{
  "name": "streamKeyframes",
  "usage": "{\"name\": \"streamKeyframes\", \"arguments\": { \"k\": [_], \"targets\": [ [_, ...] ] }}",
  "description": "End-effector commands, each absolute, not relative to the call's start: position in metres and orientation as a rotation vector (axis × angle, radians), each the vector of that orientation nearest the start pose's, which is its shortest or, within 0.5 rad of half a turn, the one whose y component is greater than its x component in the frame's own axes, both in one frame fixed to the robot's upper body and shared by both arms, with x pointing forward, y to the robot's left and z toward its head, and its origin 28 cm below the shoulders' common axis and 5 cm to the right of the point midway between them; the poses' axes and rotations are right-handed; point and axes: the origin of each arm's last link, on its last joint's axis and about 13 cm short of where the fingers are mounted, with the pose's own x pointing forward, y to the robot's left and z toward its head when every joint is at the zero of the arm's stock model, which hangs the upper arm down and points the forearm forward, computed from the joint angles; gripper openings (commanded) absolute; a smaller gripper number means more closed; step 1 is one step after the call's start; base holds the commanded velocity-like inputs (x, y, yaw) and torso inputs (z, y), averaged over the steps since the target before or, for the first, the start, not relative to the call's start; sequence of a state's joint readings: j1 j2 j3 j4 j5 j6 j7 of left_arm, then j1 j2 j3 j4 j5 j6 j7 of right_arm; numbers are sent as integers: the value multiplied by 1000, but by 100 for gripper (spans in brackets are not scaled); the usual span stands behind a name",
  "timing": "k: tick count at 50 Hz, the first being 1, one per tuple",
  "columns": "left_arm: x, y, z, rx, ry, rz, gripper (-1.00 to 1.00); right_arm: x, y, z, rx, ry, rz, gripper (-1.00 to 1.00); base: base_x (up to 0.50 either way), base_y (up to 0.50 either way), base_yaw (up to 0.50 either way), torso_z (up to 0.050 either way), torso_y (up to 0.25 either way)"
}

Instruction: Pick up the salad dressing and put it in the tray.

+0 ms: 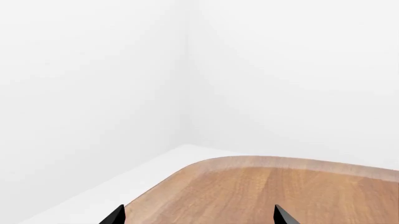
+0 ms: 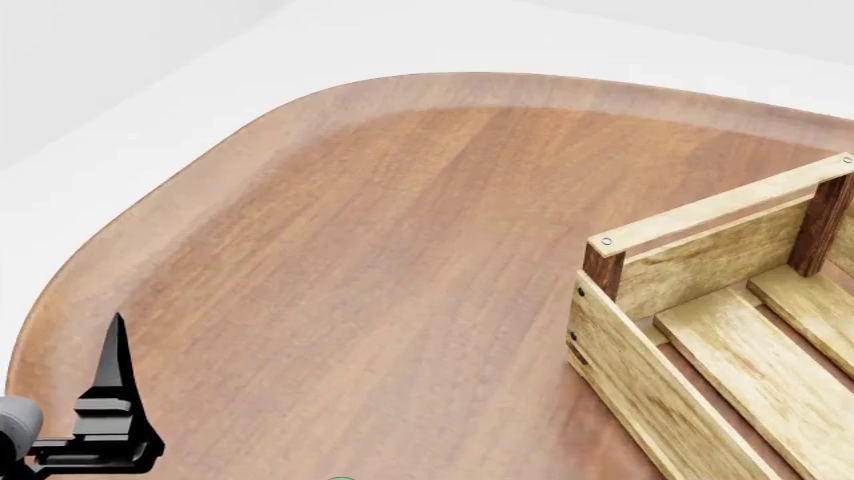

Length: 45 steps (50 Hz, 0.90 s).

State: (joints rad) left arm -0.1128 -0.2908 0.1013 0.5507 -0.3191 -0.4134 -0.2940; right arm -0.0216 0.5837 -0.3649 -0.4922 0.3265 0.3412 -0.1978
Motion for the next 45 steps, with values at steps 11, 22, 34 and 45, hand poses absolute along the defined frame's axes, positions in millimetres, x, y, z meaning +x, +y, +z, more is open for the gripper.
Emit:
{"name": "streamKeyframes", "arguments": {
  "k": [11,22,34,45],
  "targets": [
    [215,223,123,-14,-197,31,100,196,-109,60,-178,162,742,100,0,0,0,0,0],
    [216,224,124,-12,-200,30,100,207,-103,54,-172,198,771,100,0,0,0,0,0],
    [216,224,124,-11,-201,30,100,223,-102,48,-152,219,729,100,0,0,0,0,0],
    [215,224,124,-13,-200,33,100,235,-94,42,-143,249,762,100,0,0,0,0,0]
  ]
}}
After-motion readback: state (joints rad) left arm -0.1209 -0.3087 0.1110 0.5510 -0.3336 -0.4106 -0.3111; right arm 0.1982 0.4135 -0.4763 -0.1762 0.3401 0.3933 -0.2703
